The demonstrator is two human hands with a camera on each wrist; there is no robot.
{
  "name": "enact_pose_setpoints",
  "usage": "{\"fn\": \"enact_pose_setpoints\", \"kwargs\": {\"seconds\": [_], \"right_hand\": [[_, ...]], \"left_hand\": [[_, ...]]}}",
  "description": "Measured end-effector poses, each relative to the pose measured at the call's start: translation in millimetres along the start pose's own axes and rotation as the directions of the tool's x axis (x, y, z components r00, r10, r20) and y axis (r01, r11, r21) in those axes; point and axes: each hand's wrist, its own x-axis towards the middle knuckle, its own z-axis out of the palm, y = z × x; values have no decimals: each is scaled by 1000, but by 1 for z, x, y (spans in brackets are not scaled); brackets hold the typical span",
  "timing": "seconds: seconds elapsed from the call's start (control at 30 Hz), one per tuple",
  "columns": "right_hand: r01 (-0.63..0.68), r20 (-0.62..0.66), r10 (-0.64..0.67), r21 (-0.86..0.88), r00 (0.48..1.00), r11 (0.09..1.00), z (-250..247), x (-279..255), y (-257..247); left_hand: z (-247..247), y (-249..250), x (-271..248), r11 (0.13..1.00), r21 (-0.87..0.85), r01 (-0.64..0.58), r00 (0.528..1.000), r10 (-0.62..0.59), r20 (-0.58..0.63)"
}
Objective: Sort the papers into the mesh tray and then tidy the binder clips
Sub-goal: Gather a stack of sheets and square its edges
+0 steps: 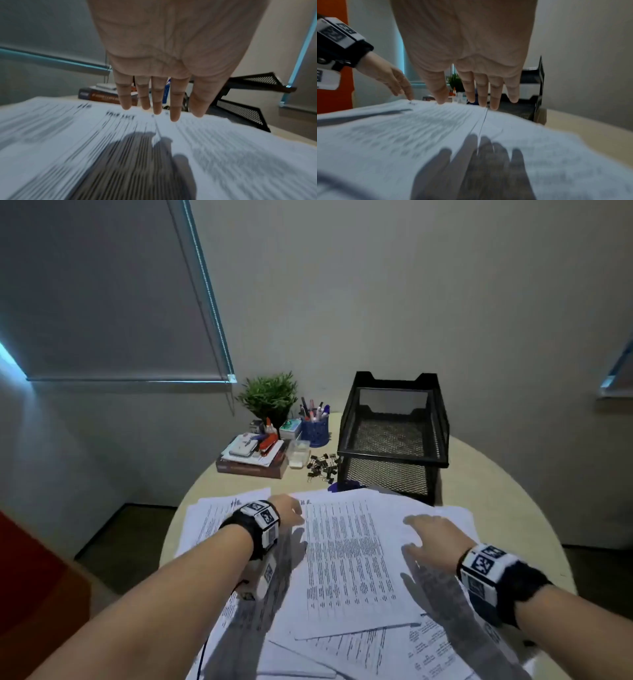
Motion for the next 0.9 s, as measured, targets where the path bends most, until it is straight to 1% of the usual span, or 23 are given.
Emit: {"fn": "enact_pose_setpoints", "kwargs": {"seconds": [0.03, 0.1, 0.17, 0.2, 0.27, 0.4, 0.47, 0.53, 0.6, 0.67, 0.7, 0.77, 0.83, 0.9], "right_hand": [[-23, 51, 22, 10, 998, 1000, 11, -2, -3], [-74, 118, 63, 94, 991, 993, 32, -4, -7], [-136, 198, 107, 140, 974, 981, 48, -4, -13], [-155, 211, 118, 167, 970, 974, 52, -2, -17], [-188, 201, 144, 216, 969, 958, 56, 3, -23], [-320, 209, 262, 330, 942, 888, 67, 12, -30], [-374, 199, 320, 381, 926, 845, 70, 17, -35], [-430, 200, 380, 406, 903, 807, 75, 23, -40], [-459, 176, 425, 387, 888, 800, 81, 28, -44], [-473, 143, 451, 309, 881, 825, 87, 33, -49], [-482, 134, 463, 247, 876, 841, 90, 35, -51], [-502, 125, 487, 150, 864, 852, 93, 39, -55], [-518, 122, 506, 115, 854, 848, 92, 42, -57], [-527, 133, 514, 100, 848, 844, 91, 44, -59]], "left_hand": [[10, -6, -3, 1000, 20, 24, 998, -25, 55], [30, -18, -5, 998, -9, 66, 990, -64, 128], [52, -30, -9, 997, -22, 77, 985, -73, 157], [61, -35, -10, 997, -26, 72, 988, -68, 139], [76, -46, -11, 997, -52, 60, 997, -57, 58], [95, -64, -15, 986, -160, 38, 997, -49, -63], [99, -74, -15, 980, -198, 33, 993, -54, -104], [100, -83, -16, 972, -229, 55, 988, -87, -129], [102, -91, -16, 961, -257, 100, 977, -144, -158], [104, -96, -16, 946, -285, 155, 959, -214, -188], [106, -98, -16, 932, -311, 187, 951, -251, -182], [108, -103, -15, 896, -368, 246, 942, -311, -127], [108, -105, -14, 880, -377, 287, 935, -343, -90], [107, -105, -13, 882, -352, 313, 924, -369, -102]]}}
